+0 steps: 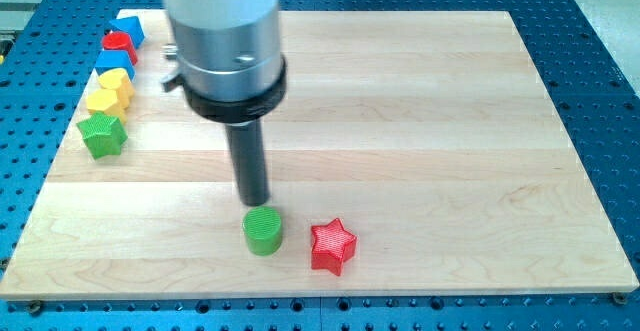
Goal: Slide the green star above the red star
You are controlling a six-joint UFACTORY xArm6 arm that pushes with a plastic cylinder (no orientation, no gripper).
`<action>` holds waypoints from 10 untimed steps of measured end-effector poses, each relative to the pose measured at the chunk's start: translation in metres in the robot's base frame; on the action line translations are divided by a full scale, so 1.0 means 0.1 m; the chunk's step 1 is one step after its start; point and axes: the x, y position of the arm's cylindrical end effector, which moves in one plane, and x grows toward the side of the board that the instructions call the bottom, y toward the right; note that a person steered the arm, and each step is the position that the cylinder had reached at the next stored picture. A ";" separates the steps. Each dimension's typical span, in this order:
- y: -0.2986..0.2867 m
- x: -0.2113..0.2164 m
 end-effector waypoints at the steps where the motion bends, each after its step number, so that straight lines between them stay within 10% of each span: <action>1: 0.03 0.25; 3: 0.12 0.35; 6: -2.18 -0.56; 9: 0.04 -0.26; 10: -0.49 -0.53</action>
